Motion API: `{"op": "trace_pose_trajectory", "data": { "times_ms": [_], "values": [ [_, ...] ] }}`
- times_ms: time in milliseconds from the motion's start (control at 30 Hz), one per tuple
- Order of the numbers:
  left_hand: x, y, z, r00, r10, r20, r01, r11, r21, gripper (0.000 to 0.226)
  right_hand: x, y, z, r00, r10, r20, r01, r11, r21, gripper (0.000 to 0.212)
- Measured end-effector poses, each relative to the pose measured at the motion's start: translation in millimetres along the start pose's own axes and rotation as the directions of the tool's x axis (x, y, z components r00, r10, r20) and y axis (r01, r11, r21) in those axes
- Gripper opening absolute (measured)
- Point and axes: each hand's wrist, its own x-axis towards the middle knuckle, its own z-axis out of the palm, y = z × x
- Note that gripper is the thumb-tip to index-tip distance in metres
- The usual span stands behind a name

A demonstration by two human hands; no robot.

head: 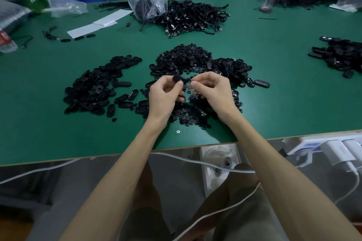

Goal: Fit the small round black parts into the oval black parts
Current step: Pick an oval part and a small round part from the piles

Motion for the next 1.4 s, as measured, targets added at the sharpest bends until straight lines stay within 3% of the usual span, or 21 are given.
{"op": "trace_pose_trajectory", "data": {
  "times_ms": [533,1133,1400],
  "values": [
    [-1.0,0.3,3.4,0.989,0.056,0.134,-0.064,0.996,0.056,0.015,0.1,0.2,-0.7,0.999,-0.04,-0.009,0.039,0.993,-0.114,0.008],
    [1.0,-3.6,0.8,0.996,0.004,0.093,0.0,0.999,-0.047,0.005,-0.2,0.5,0.3,1.0,-0.026,-0.013,0.025,0.998,-0.063,0.008],
    [-0.3,-2.3,-0.6,0.988,0.026,0.153,-0.021,0.999,-0.035,0.01,0.1,0.2,-1.0,0.998,-0.041,-0.038,0.038,0.996,-0.075,0.008]
  ]
}}
